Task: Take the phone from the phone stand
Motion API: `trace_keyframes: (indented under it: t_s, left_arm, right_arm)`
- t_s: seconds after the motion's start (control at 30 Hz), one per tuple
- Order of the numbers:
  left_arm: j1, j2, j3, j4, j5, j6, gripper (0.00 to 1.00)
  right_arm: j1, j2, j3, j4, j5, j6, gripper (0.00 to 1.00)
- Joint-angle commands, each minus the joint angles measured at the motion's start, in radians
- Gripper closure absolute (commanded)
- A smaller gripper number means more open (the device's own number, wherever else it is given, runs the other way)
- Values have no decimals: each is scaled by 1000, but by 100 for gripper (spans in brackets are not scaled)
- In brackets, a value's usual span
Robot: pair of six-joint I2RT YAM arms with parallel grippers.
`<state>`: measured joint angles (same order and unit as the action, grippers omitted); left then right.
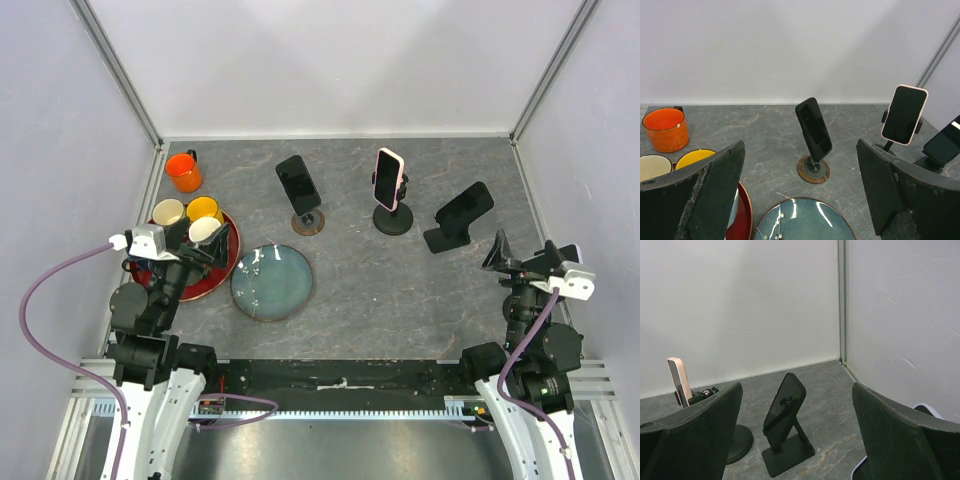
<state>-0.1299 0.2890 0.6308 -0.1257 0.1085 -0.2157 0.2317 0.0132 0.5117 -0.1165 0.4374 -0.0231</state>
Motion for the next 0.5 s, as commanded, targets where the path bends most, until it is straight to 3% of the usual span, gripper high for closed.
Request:
trace_keyframes:
  t_s: [0.0, 0.17, 0.33, 0.47]
  left_arm:
    - [-11, -19, -5, 12, -21, -1, 0]
    - [-34, -53, -2, -2, -41, 3, 0]
    - [-57, -77, -5, -6, -56, -7, 0]
    - [-83, -103, -3, -20, -93, 15, 0]
  right_arm:
    - [-3, 30, 36, 9, -34, -1, 2]
    - [-5, 112, 115, -52, -60, 20, 2]
    - [-3, 290, 281, -198, -313, 17, 2]
    - [-3, 473, 437, -314, -371, 80, 2]
